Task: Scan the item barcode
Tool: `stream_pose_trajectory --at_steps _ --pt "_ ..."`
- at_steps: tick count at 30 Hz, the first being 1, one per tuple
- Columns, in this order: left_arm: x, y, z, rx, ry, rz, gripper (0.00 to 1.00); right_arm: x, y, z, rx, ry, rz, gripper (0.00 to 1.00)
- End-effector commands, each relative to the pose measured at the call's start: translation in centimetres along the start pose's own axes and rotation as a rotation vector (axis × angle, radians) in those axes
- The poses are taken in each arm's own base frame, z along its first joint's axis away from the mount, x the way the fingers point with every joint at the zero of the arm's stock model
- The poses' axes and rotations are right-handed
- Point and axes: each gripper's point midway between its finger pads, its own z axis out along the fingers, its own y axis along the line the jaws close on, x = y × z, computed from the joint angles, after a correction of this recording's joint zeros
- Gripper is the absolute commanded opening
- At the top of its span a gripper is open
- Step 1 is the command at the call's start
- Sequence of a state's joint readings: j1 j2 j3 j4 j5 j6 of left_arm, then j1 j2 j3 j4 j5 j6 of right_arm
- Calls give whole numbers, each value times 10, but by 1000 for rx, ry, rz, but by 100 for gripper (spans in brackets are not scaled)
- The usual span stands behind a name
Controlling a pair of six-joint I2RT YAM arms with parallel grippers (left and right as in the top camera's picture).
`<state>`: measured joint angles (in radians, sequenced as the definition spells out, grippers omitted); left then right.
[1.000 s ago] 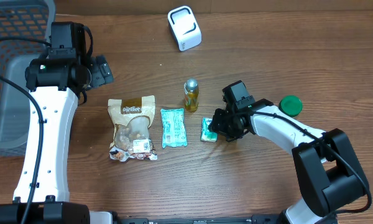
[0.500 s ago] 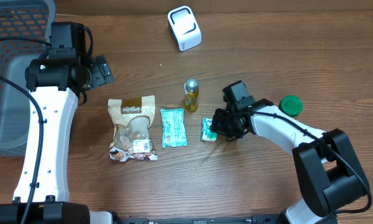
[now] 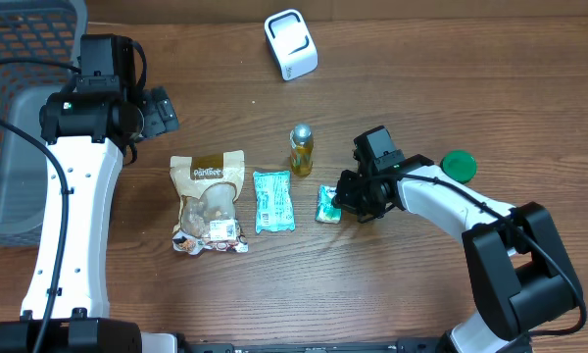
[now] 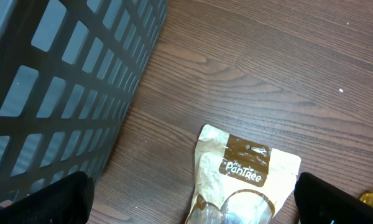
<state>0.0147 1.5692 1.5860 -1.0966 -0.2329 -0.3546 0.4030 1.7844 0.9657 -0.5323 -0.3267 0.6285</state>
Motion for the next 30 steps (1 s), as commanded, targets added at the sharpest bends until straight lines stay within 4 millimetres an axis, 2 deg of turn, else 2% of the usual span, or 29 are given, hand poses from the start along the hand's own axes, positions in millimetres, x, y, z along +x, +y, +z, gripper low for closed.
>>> stream_pose_trajectory --at_steps 1,9,12,14,17,21,23,26,30 --pt "-2 1 -2 -5 -11 26 99 2 -17 10 39 29 34 4" --pt "-2 1 -2 -5 -11 26 99 4 -15 11 41 27 25 10" --pt "-2 1 -2 -6 -11 26 100 5 -12 13 38 27 15 9" --pt "-2 1 -2 -5 -11 26 99 5 -12 13 37 27 14 4" --pt "-2 1 -2 -5 -11 26 99 6 -12 13 33 31 15 4" --pt "-2 1 -2 -5 -11 26 99 9 2 9 -74 81 -47 4" --pt "-2 1 -2 -6 -11 26 99 11 14 2 -172 116 -87 4" --pt "-2 1 -2 -5 -11 26 99 9 30 -19 -375 167 -122 4" --pt "-2 1 -2 -5 -11 26 99 6 46 -56 -645 196 -195 4"
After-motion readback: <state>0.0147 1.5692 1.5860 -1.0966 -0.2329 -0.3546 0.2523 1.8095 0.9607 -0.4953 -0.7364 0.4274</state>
